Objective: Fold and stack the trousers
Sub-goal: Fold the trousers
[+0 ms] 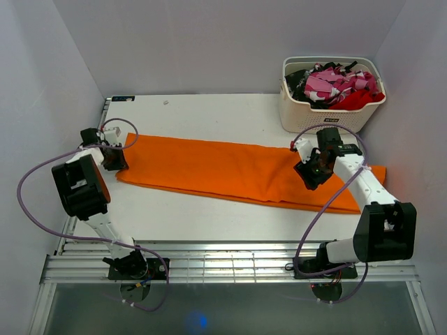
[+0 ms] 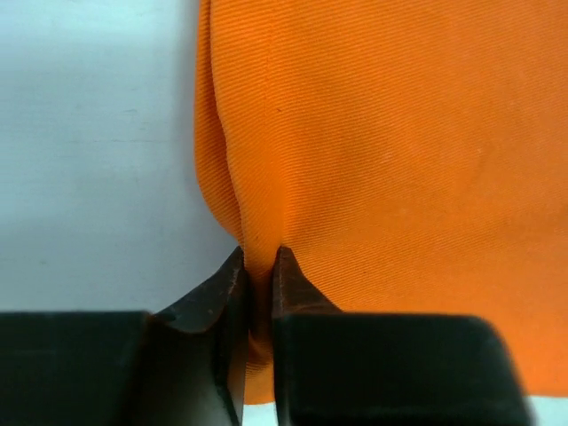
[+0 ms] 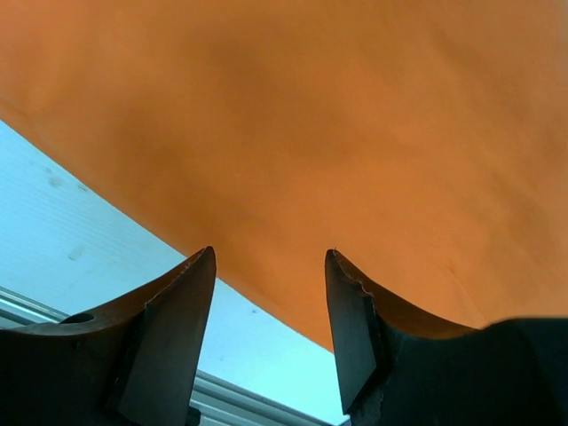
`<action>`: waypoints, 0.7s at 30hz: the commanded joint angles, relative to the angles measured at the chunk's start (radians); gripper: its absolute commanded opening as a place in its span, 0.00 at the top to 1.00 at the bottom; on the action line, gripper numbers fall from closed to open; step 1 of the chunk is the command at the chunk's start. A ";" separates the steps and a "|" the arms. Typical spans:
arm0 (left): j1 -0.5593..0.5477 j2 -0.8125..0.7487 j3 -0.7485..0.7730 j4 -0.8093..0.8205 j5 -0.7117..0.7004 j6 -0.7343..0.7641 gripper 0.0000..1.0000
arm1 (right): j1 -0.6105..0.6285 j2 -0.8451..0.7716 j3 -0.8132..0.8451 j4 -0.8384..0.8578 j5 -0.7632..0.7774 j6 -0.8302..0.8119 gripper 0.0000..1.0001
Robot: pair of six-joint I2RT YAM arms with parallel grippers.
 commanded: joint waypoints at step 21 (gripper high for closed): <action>0.232 0.057 -0.042 -0.116 -0.168 0.152 1.00 | -0.615 0.062 0.009 -0.104 -0.039 0.020 0.60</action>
